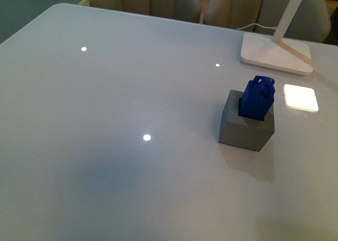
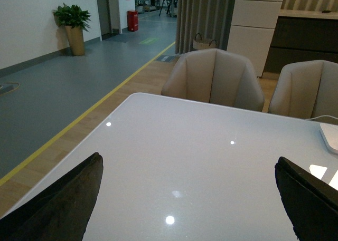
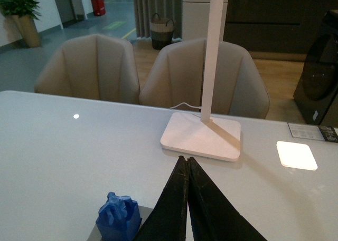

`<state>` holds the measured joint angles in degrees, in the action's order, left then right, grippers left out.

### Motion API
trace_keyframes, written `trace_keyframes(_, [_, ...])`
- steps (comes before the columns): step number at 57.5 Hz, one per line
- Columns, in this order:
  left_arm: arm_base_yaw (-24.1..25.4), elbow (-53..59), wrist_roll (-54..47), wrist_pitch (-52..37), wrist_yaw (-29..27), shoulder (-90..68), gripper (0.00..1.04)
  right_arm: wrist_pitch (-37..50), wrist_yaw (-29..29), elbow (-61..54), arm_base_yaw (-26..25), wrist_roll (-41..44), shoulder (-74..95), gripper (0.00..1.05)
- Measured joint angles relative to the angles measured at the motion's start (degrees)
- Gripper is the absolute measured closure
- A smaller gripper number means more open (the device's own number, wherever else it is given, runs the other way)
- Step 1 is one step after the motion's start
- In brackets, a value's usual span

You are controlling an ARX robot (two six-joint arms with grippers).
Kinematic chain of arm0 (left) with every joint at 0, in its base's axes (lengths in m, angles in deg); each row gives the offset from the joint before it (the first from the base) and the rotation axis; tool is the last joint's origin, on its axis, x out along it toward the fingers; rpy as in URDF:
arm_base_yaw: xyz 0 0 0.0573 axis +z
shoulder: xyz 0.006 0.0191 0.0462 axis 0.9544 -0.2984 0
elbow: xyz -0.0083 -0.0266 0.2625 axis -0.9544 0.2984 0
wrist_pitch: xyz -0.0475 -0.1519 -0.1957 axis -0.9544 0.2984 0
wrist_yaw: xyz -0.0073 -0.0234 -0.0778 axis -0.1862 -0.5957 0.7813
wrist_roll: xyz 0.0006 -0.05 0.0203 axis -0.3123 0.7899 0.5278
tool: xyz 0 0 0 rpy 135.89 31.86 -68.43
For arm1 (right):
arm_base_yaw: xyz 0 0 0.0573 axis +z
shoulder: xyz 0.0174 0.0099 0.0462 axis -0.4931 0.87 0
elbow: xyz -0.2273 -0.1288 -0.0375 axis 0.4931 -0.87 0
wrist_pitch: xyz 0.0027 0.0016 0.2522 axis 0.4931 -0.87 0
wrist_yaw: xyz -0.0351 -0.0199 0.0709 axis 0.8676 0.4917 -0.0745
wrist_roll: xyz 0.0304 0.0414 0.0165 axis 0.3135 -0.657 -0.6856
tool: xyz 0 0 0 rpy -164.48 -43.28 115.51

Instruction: Insert blue part into gray base

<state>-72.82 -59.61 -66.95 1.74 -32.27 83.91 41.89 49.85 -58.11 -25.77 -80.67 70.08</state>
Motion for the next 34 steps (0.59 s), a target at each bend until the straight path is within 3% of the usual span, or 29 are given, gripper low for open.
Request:
trace_keyframes(3, [0.0,0.0,0.0,0.0,0.0,0.0,0.07,-1.0,-2.7,-1.1,-1.9,0.0,-1.9,1.03])
trace_keyframes(14, [0.0,0.0,0.0,0.0,0.0,0.0,0.07,-1.3,-3.2,-6.0,-3.6,0.0,-7.4,1.03])
trace_keyframes(34, [0.0,0.0,0.0,0.0,0.0,0.0,0.07,-14.8,-3.2,-8.1,-3.6,0.0,-23.3,1.03])
